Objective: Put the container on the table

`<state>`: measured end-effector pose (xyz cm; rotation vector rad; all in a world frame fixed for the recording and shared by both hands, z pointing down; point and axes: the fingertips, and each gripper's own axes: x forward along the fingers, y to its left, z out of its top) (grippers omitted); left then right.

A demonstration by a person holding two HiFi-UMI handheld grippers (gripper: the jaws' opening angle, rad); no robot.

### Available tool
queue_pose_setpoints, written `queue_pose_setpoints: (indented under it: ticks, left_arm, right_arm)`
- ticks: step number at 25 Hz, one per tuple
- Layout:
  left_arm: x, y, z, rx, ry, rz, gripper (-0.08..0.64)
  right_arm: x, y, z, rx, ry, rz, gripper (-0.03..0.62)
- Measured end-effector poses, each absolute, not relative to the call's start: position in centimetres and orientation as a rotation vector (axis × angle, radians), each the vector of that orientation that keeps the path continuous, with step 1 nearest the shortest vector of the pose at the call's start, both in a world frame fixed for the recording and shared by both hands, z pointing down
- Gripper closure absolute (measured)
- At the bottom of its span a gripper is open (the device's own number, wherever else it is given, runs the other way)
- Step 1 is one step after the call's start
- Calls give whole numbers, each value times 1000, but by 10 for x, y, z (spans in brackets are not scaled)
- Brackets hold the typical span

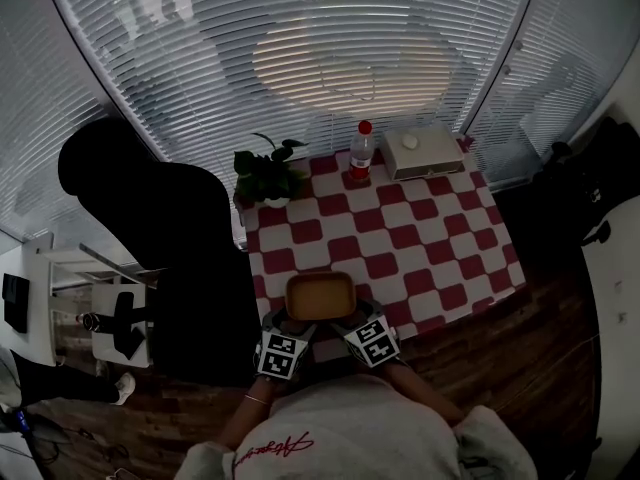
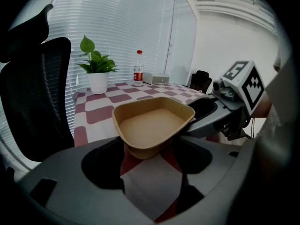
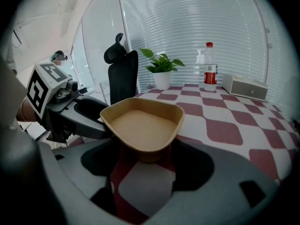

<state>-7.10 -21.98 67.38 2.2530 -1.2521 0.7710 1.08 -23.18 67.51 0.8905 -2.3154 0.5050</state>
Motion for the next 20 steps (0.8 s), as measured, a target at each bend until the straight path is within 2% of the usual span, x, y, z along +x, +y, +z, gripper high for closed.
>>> queue_pose_setpoints:
  ticks: [20]
  left_arm:
    - [-71,-220,684,2202,-1194,754,229]
  right_arm:
    - [10,-231,679,852,-2246,539,247]
